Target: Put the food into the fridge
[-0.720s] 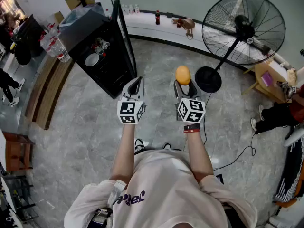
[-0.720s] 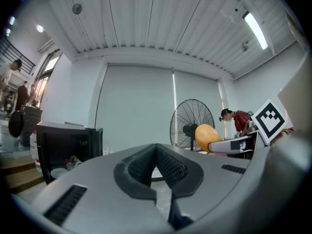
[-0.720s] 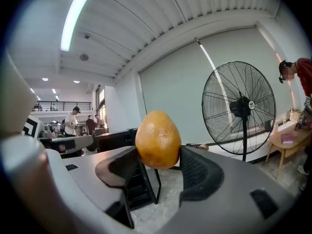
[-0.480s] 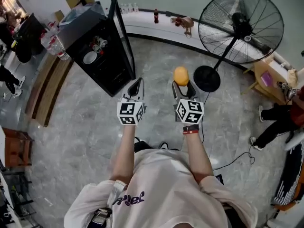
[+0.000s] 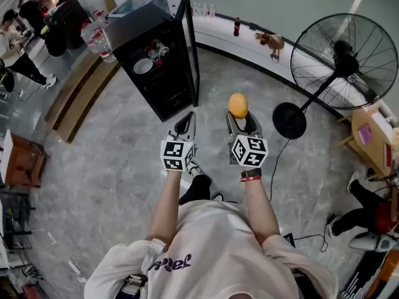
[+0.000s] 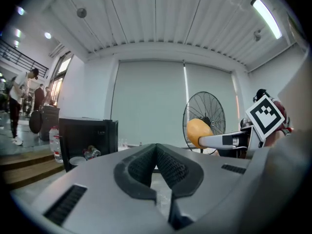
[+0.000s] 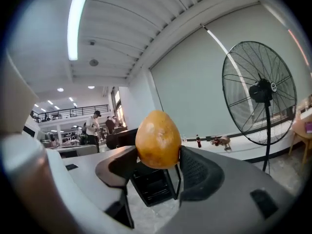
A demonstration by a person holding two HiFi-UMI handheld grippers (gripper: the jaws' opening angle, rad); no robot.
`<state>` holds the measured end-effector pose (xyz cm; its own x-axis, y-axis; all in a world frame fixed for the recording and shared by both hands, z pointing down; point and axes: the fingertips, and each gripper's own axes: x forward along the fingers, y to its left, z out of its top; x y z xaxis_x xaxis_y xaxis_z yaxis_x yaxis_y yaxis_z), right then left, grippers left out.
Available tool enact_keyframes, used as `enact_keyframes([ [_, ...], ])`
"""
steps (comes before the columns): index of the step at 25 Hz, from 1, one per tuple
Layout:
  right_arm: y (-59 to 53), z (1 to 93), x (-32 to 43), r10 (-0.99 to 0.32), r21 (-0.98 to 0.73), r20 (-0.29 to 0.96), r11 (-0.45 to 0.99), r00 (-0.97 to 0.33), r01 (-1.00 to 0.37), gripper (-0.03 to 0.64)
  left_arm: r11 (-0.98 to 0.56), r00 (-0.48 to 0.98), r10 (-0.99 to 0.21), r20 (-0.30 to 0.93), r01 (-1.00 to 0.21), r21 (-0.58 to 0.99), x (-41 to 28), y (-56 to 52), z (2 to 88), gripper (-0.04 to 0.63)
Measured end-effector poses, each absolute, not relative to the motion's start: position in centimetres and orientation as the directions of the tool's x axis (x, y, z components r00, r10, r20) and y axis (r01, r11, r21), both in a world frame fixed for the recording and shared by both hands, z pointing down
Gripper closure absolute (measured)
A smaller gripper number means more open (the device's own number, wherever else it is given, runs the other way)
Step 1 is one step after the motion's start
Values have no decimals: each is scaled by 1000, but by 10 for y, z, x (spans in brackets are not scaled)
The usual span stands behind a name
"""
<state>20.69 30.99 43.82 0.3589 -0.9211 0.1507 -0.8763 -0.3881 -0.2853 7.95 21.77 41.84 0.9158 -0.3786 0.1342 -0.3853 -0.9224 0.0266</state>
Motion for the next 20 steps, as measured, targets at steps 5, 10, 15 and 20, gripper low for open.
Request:
enact_keyframes([
  [5,242,437,195,-957,-275,136,-284,255,-918,330,-887,883,-456,112,-461,27,69,172,418,577],
  [10,172,425,172,-980,-265,138,-174,142,-948,330,-847,845,-527,95,-531,17,51,120,402,577],
  [15,105,420,146,-990,-270,130,-82,48,-959,328,-800,799,-598,62,-600,22,28,64,391,577],
  [20,57,419,126,-989,-272,147,-38,-3,-962,328,-758,759,-648,71,-651,48,3,20,392,577],
])
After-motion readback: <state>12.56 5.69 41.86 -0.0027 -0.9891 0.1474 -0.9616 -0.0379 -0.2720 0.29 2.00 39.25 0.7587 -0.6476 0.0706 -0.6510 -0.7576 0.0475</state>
